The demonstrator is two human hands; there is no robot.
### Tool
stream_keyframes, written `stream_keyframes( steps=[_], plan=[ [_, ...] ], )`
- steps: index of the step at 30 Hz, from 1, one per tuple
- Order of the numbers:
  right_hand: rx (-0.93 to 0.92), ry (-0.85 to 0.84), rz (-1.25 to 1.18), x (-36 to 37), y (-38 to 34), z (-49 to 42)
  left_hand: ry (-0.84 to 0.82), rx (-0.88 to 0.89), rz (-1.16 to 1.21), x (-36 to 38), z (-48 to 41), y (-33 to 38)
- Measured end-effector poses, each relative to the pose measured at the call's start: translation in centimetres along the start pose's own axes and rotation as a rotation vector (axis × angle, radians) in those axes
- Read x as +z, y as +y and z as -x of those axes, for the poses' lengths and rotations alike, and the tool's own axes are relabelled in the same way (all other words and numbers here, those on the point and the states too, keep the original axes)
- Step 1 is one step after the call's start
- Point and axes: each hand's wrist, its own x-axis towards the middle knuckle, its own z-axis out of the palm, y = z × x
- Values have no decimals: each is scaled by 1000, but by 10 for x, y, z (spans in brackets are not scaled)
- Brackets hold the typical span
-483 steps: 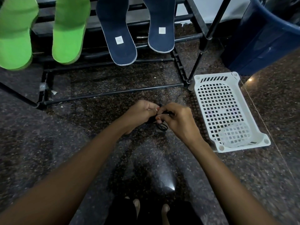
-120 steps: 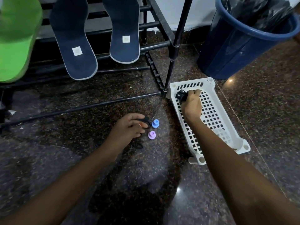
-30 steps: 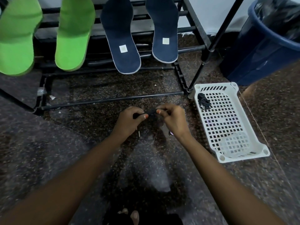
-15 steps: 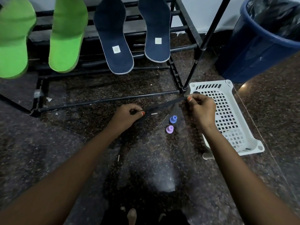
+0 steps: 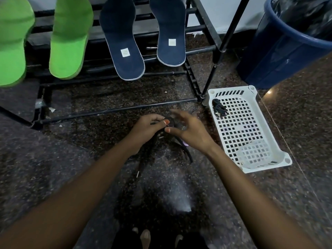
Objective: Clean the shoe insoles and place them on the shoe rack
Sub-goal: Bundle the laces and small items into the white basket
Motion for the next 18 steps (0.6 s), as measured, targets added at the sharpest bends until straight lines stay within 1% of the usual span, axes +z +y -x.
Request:
stream_keyframes(
  steps=[2, 4, 7, 10, 12, 15, 16, 18],
  plan=[
    [-40, -3, -37, 6, -4, -1, -27, 12, 50, 5, 1, 2],
    [-43, 77, -52, 5, -3, -1, -2, -12, 110, 7, 1, 2],
    [45, 187, -77, -5, 5, -3, 56, -73, 166, 8, 2, 4],
    [99, 179, 19, -9, 15, -3, 61, -85, 248, 8, 2, 7],
    [42, 208, 61, -5, 15, -1, 47, -90, 225, 8, 3, 7],
    [-108, 264, 2, 6, 6, 1, -3, -68, 218, 9, 3, 6],
    [-150, 245, -4, 9, 3, 1, -22, -60, 221, 9, 4, 6],
    [-192, 143, 15, 15, 1, 0, -48, -49, 210, 10, 5, 5]
  ],
)
